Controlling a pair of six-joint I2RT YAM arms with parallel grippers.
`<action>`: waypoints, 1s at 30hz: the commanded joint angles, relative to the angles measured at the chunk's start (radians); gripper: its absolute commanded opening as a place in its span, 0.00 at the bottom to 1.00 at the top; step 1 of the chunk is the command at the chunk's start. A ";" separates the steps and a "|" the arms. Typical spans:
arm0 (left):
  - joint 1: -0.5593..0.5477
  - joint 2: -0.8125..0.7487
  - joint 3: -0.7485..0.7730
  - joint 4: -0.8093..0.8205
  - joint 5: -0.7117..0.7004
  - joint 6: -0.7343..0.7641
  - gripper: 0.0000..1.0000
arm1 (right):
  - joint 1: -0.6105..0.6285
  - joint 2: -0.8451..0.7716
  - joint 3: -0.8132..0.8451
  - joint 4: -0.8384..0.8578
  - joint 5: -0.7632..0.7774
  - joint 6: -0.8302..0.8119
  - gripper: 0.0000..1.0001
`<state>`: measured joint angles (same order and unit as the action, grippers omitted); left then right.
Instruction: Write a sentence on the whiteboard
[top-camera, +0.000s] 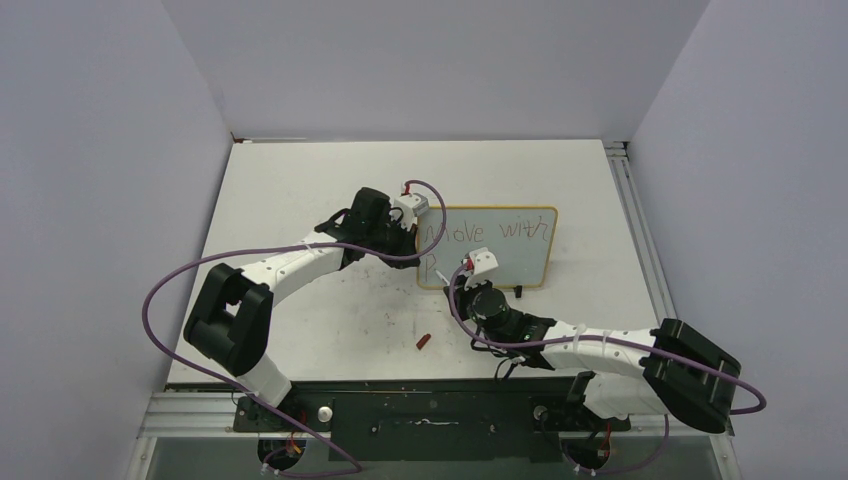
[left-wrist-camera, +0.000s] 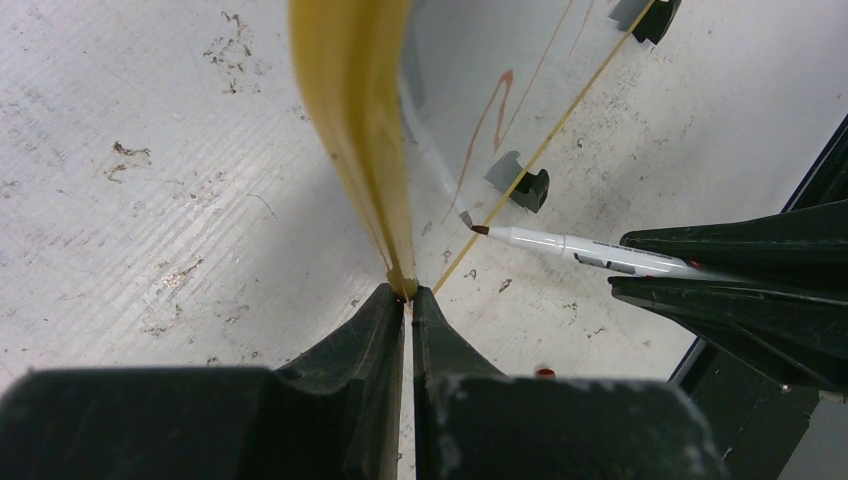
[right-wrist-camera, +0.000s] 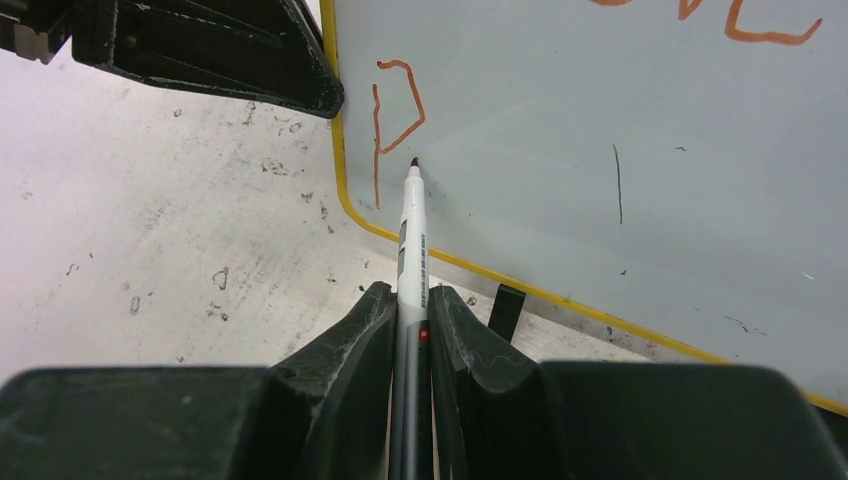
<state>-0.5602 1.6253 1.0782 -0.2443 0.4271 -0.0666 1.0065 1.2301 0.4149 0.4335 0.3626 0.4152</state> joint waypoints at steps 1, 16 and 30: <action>0.005 -0.021 0.052 0.025 0.028 -0.001 0.00 | -0.010 0.011 0.017 0.053 0.027 -0.001 0.05; 0.005 -0.024 0.051 0.025 0.028 -0.001 0.00 | -0.009 0.017 -0.029 0.021 0.024 0.058 0.05; 0.005 -0.024 0.051 0.024 0.026 0.000 0.00 | -0.009 0.015 -0.032 -0.010 0.041 0.075 0.05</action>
<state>-0.5598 1.6253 1.0782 -0.2436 0.4236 -0.0662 1.0065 1.2400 0.3794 0.4324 0.3588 0.4778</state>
